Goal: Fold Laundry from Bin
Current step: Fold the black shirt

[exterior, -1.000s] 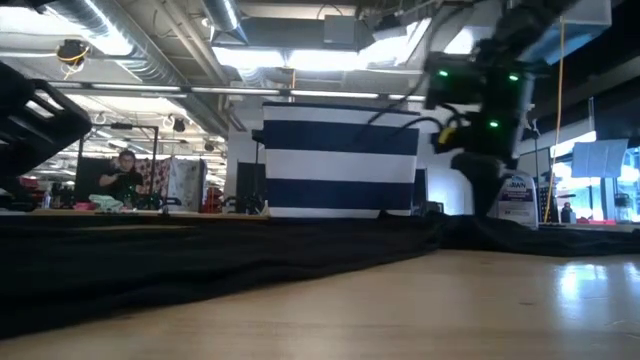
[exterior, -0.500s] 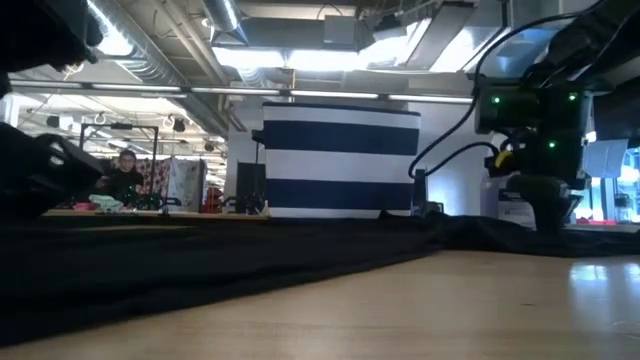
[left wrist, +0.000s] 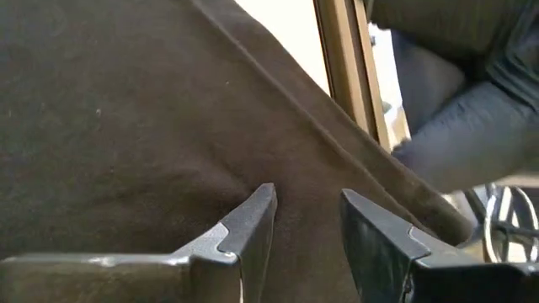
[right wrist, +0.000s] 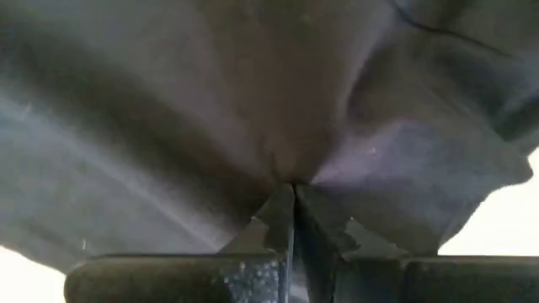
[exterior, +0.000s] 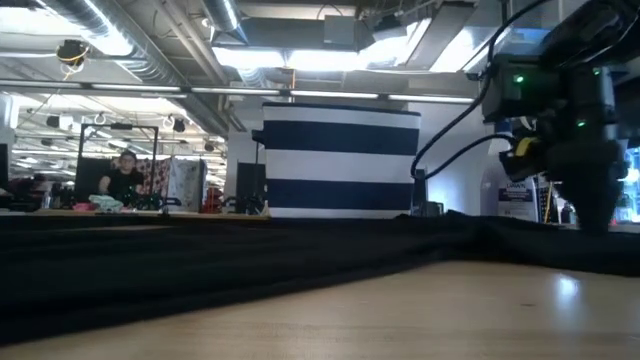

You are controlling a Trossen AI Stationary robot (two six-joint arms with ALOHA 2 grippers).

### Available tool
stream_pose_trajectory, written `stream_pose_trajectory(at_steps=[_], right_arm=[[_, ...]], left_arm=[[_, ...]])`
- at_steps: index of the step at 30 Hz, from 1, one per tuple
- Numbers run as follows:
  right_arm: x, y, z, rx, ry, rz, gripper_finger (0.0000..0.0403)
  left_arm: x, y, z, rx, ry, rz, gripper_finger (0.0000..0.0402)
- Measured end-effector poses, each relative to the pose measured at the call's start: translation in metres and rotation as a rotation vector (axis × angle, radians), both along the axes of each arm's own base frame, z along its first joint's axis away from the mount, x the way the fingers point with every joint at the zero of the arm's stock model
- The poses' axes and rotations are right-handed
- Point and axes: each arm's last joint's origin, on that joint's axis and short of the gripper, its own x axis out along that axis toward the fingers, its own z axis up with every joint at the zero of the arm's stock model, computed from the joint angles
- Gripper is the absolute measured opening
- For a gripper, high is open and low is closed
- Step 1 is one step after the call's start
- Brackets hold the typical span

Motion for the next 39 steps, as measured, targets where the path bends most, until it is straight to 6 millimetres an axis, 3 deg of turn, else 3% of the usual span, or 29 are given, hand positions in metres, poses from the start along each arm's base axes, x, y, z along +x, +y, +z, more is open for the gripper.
stream_pose_trajectory(at_steps=[5,8,14,19,23,28,33,39], right_arm=[[-0.001,0.021,0.000,0.168,0.010,0.066,0.0019],[0.003,0.031,0.005,0.227,-0.035,0.116,0.0019],[0.021,0.036,0.042,0.212,-0.209,0.160,0.0019],[0.034,0.033,0.075,0.057,-0.349,0.212,0.0019],[0.046,0.015,0.091,-0.213,-0.425,0.172,0.0019],[0.052,-0.025,0.090,-0.435,-0.378,0.101,0.0019],[0.059,-0.072,0.078,-0.503,-0.341,0.065,0.0019],[0.067,-0.120,0.048,-0.461,-0.315,0.031,0.0019]], left_arm=[[-0.003,-0.001,0.002,0.015,-0.016,-0.023,0.0136],[-0.001,0.004,0.014,0.011,-0.095,-0.048,0.0136],[-0.002,0.018,0.060,0.063,-0.301,0.016,0.0136],[-0.017,0.033,0.078,0.176,-0.310,0.117,0.0136],[-0.031,0.057,0.073,0.351,-0.162,0.299,0.0136],[-0.035,0.075,0.060,0.400,0.065,0.491,0.0136],[-0.031,0.082,0.049,0.415,0.138,0.561,0.0136],[-0.024,0.095,0.042,0.457,0.189,0.621,0.0136]])
